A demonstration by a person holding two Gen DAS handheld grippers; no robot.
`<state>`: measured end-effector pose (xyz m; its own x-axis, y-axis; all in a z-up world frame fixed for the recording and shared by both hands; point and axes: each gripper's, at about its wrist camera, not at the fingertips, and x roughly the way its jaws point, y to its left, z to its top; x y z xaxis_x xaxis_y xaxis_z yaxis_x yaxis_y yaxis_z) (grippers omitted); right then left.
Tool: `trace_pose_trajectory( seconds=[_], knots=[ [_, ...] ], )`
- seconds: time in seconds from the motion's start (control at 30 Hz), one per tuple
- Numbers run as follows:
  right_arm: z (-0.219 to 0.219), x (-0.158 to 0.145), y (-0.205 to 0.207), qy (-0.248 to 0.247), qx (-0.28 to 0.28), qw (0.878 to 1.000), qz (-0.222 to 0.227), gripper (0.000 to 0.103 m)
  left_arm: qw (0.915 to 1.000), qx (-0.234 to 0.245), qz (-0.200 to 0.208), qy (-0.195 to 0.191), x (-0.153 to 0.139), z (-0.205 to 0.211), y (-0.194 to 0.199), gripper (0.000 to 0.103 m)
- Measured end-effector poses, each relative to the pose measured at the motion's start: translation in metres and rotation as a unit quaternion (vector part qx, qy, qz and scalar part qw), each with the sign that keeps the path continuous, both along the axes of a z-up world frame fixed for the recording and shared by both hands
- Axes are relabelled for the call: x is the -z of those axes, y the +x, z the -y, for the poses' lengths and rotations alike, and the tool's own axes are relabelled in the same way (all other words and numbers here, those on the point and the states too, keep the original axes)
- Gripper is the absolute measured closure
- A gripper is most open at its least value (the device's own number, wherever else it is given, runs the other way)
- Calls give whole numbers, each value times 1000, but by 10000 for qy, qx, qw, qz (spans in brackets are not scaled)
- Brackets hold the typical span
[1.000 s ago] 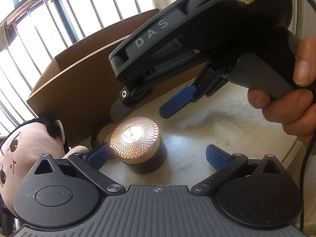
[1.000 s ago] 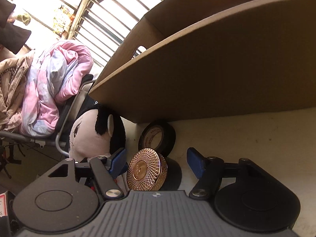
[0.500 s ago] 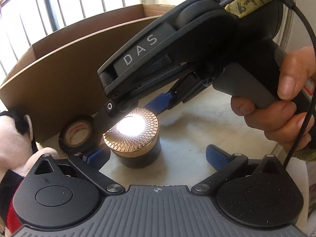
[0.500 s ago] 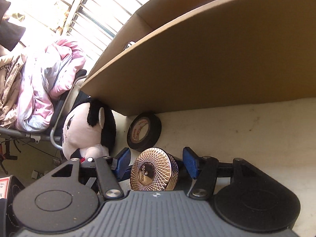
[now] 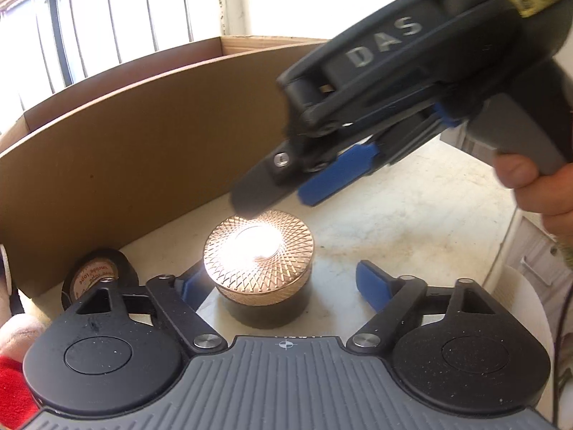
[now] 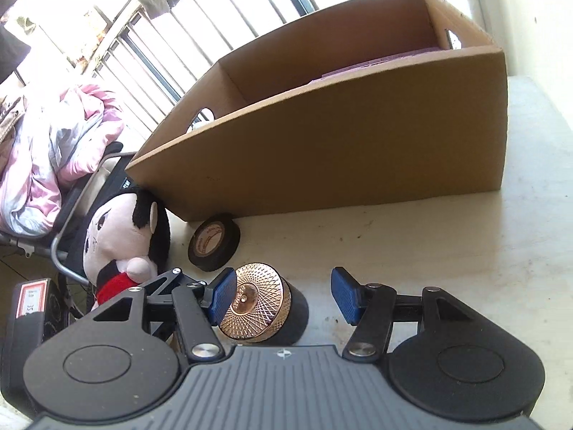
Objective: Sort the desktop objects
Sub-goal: 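Close the right gripper on the rose-gold tin, then lift the tin with the right gripper toward the box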
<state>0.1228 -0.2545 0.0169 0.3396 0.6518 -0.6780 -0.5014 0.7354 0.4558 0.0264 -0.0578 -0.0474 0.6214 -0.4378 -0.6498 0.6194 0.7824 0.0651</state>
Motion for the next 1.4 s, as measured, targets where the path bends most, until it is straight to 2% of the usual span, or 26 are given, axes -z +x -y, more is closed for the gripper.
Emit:
trace_pose_trajectory(
  seconds=[0.17, 0.37, 0.43, 0.5, 0.53, 0.73, 0.93, 1.1, 1.4],
  knots=[
    [-14, -3, -12, -407, -77, 9982, 436, 41, 9995, -55, -58, -311, 5, -8, 9, 24],
    [-31, -4, -20, -614, -306, 9965, 485, 41, 9986, 11, 72, -516, 4, -23, 3, 24],
    [-37, -2, -23, -717, -390, 9956, 468, 40, 9983, 35, 81, -573, 2, -15, -3, 24],
    [-42, -2, -26, -740, -478, 9951, 458, 40, 9980, 69, 97, -616, 22, -7, 11, 25],
    [-45, -2, -27, -805, -519, 9943, 460, 40, 9979, 77, 101, -636, 33, -11, 6, 24],
    [-58, -1, -35, -1256, -627, 9878, 675, 39, 9971, 107, 313, -684, 44, -16, 3, 30],
    [-53, 1, -33, -1257, -537, 9891, 556, 40, 9968, 78, 382, -693, 45, -17, 9, 46],
    [-50, 0, -36, -1372, -448, 9880, 554, 40, 9965, 175, 418, -706, 48, -15, 22, 47],
    [-49, 0, -35, -1454, -347, 9874, 527, 40, 9961, 361, 387, -706, 41, -4, 0, 47]
  ],
)
